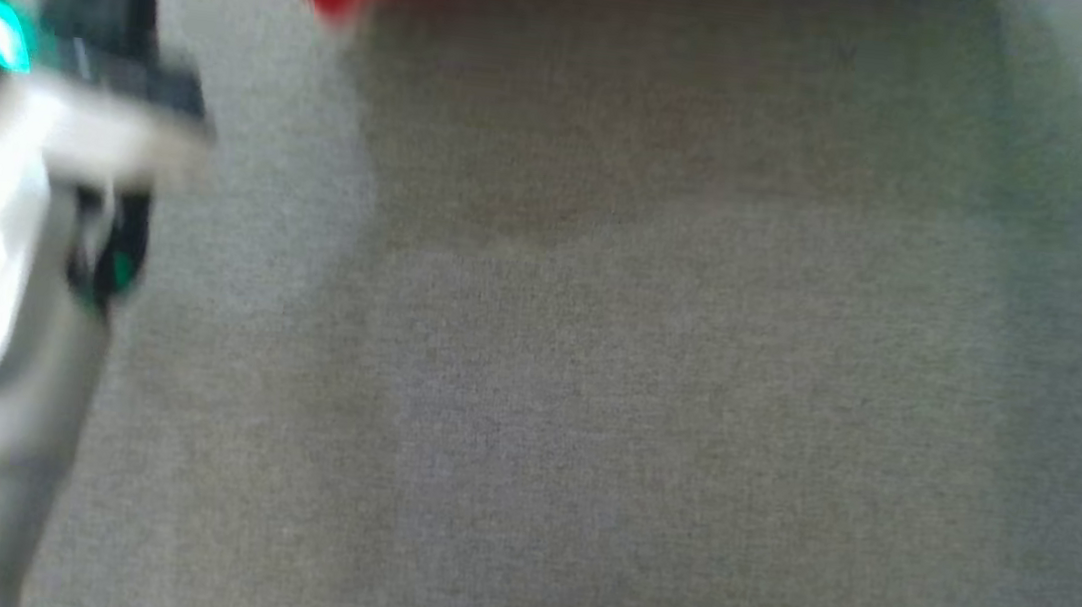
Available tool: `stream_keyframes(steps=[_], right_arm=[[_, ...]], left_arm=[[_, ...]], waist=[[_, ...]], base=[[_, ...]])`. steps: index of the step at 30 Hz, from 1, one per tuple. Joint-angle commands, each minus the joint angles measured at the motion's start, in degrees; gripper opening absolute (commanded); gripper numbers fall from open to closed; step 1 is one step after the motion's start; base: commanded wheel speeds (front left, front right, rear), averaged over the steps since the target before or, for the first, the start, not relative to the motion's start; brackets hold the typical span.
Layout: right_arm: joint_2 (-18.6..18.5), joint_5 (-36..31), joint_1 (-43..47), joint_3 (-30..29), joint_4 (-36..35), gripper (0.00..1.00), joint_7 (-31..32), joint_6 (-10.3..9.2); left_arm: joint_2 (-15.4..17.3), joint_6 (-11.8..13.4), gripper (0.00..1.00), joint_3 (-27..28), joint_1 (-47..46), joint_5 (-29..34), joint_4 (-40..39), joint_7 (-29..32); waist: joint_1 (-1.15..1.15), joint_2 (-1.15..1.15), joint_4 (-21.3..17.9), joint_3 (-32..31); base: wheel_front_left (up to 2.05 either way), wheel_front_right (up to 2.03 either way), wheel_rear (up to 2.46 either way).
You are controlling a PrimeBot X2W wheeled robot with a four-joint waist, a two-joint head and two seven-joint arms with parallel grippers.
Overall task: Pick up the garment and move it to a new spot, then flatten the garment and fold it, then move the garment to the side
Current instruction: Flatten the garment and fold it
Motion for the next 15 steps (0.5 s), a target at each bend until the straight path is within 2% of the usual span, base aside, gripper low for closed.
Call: stream_keyframes(steps=[1, 8, 15], right_arm=[[-1.53, 0.91, 4.25, -1.28, -2.88, 0.0, -0.51, -0.05], [-3.43, 1.98, 22.33, -4.21, -9.4, 0.0, -0.52, -0.05], [-3.62, 1.98, 34.97, -7.05, -13.1, 0.0, -0.52, -0.05]], left_arm=[[3.52, 0.09, 0.0, 2.46, 3.39, -0.35, -3.42, -0.22], [3.95, 1.67, 0.0, 2.98, 23.97, -0.92, -10.44, -0.22], [3.02, 5.02, 0.0, 1.68, 38.93, -1.71, -16.81, 0.37]], waist=[[0.01, 0.0, -0.19, -3.29], [0.01, 0.0, -0.67, -9.07], [0.01, 0.0, -1.36, -12.21]], base=[[0.0, 0.0, 0.0], [0.0, 0.0, 0.0], [0.0, 0.0, 0.0]])
